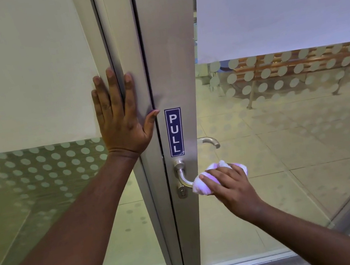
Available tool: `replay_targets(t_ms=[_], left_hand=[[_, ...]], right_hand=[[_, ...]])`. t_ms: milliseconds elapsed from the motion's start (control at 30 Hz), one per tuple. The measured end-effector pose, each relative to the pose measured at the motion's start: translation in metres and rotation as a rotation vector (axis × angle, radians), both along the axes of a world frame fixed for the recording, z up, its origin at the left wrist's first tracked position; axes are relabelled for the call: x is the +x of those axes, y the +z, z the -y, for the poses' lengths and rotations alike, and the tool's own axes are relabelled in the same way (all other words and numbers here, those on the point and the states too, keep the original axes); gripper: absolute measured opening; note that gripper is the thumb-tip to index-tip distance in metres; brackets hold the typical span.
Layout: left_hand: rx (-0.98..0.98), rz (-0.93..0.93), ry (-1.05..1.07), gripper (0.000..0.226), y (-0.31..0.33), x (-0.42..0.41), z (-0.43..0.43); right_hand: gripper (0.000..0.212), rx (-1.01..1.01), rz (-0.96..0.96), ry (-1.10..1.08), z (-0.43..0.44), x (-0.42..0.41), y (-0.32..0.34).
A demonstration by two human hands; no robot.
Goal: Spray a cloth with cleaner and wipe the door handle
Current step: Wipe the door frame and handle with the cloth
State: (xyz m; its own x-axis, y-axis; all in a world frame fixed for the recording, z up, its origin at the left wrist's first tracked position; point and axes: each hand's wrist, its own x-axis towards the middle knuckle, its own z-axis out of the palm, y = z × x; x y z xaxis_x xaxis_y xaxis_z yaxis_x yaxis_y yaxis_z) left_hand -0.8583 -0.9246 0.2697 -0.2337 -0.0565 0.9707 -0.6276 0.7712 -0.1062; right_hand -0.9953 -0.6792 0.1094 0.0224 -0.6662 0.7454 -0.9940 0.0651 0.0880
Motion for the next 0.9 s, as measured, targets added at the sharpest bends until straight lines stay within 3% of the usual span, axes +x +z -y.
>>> replay_targets(t_ms=[167,533,700,900], left_hand=[[-0.002,-0.002,-0.001,0.081,0.000,0.000,0.000],[-0.007,-0.005,-0.006,0.080,0.001,0.002,-0.004],[-0.014,-0.011,-0.011,0.080,0.002,0.002,-0.004],[-0.030,-0.010,-0.026,0.079,0.003,0.003,-0.001]], right_hand=[[0.062,-0.026,-0.083,-0.118,0.015,0.013,-0.008],[0.058,0.080,-0.061,-0.283,0.041,0.067,0.008],[0.052,0.238,-0.091,-0.374,0.053,0.083,0.020],[0.054,0.340,-0.152,-0.303,0.042,0.071,0.020]])
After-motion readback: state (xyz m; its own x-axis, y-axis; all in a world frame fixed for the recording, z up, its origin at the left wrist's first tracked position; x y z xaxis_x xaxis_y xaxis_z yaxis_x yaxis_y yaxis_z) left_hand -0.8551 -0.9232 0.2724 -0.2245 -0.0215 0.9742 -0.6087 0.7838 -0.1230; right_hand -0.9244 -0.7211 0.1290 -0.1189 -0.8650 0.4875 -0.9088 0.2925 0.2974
